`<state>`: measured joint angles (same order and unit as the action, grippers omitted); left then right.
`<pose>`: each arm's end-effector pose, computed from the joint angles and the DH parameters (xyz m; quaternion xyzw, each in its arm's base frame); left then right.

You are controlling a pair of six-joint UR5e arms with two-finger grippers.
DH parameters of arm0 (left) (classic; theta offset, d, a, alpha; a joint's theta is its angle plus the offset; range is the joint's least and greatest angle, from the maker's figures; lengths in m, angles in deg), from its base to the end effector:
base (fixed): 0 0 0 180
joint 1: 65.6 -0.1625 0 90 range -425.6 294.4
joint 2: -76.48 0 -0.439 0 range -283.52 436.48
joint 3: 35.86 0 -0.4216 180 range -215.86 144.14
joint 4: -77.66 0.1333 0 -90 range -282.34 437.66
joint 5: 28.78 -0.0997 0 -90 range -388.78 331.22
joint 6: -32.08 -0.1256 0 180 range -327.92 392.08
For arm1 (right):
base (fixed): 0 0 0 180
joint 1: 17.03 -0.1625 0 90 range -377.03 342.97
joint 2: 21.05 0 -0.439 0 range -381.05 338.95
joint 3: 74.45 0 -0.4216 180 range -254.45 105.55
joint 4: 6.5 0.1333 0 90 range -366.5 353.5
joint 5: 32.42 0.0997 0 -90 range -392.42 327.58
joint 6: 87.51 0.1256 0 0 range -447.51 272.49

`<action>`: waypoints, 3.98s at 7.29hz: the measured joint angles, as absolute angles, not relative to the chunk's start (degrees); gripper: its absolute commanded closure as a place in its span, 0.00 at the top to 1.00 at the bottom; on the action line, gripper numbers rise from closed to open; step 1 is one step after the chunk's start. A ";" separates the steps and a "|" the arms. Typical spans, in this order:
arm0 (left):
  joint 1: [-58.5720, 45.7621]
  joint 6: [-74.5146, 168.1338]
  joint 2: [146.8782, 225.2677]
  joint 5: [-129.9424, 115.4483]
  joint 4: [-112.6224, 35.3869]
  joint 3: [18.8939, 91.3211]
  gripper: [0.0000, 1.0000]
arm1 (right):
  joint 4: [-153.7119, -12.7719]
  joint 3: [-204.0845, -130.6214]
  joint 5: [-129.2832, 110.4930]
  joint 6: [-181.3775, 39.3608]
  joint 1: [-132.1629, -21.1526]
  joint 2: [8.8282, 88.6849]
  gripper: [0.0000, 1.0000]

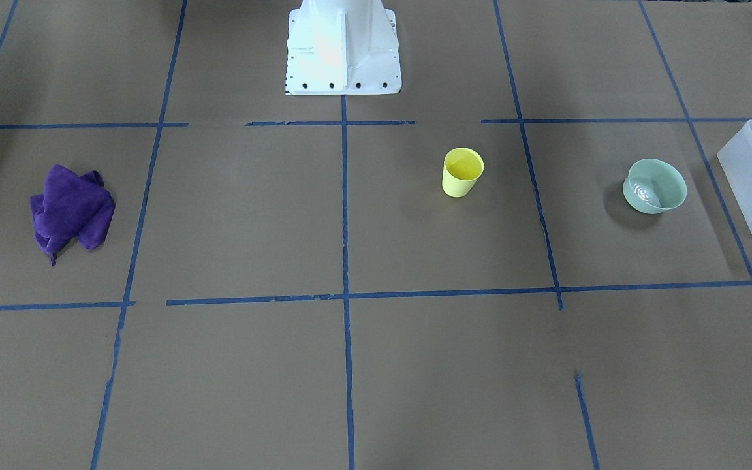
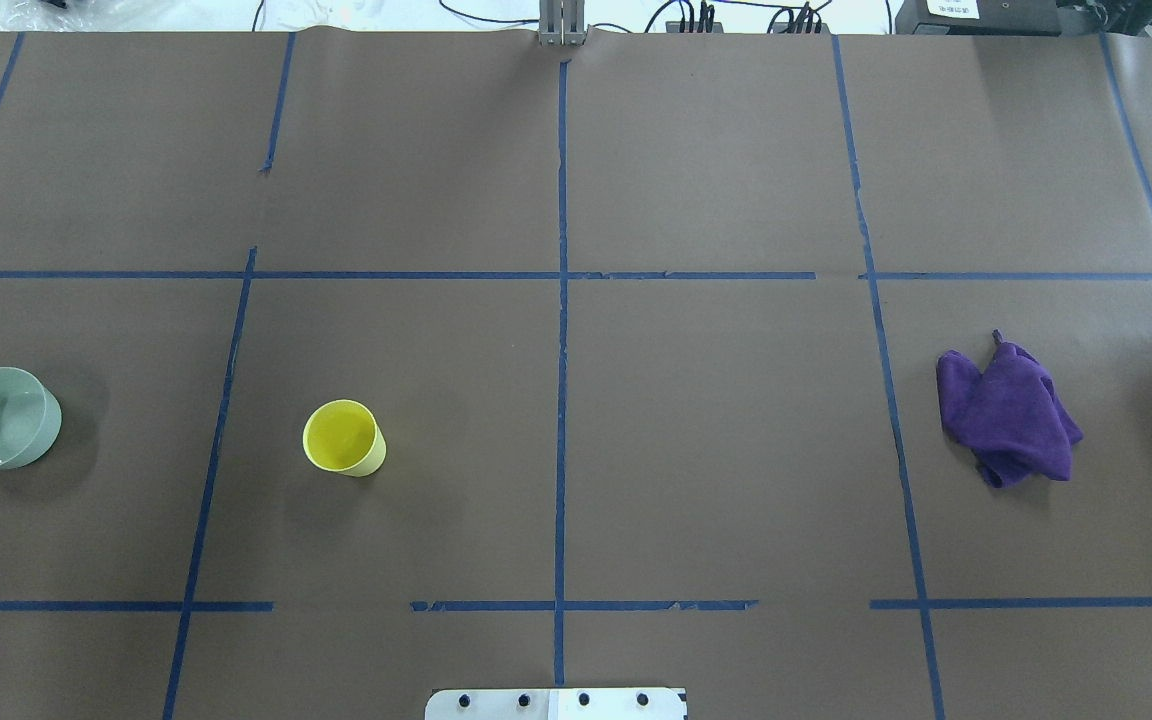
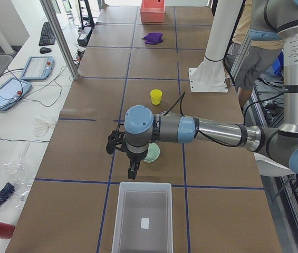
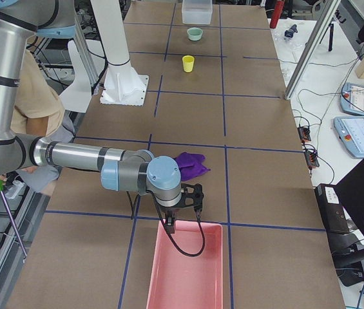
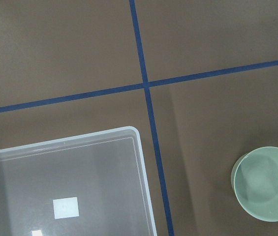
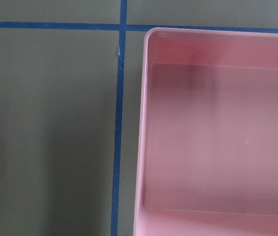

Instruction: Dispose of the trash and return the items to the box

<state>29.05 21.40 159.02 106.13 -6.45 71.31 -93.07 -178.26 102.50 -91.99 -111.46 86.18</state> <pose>-0.0821 -0.4588 0.6088 0.0814 0.3742 0.0613 0.9217 0.0746 -0.3859 0.6959 0.0298 -0.3809 -0.0004 0.9241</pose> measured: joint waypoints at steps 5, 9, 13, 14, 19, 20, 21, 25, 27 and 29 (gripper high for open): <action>27.74 21.36 159.62 106.79 -9.50 72.22 1.00 | -93.09 -178.72 102.53 -92.54 -109.27 85.93 1.00; 23.65 21.81 164.11 108.96 -23.62 69.82 1.00 | -90.40 -181.00 103.89 -91.81 -107.79 81.77 1.00; 19.51 43.63 163.95 109.81 -53.83 66.61 1.00 | -85.62 -181.68 106.59 -83.82 -107.12 78.85 1.00; 15.99 50.97 163.68 108.33 -56.22 68.25 1.00 | -83.00 -181.83 106.65 -80.15 -105.92 78.79 1.00; -17.18 90.26 162.71 84.42 -54.07 80.75 1.00 | -71.29 -181.74 106.38 -70.90 -101.09 79.72 1.00; -23.80 97.72 164.30 78.71 -48.52 82.05 0.93 | -70.76 -181.75 106.22 -70.84 -100.66 79.80 1.00; -29.40 104.43 167.63 73.88 -41.86 82.69 0.81 | -70.57 -181.76 105.95 -70.82 -100.46 79.82 1.00; -40.73 116.93 175.38 64.83 -29.94 80.60 0.01 | -70.48 -181.71 105.05 -70.93 -100.35 79.85 1.00; -42.16 117.11 175.62 64.49 -29.62 79.34 0.00 | -70.48 -181.66 104.99 -70.91 -100.35 79.85 1.00; -40.97 113.39 175.49 64.56 -29.51 80.22 0.00 | -70.48 -181.67 105.09 -70.84 -100.35 79.62 0.99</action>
<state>-40.97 113.39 175.49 64.56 -29.51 80.22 -70.48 -181.67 105.09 -70.84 -100.35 79.62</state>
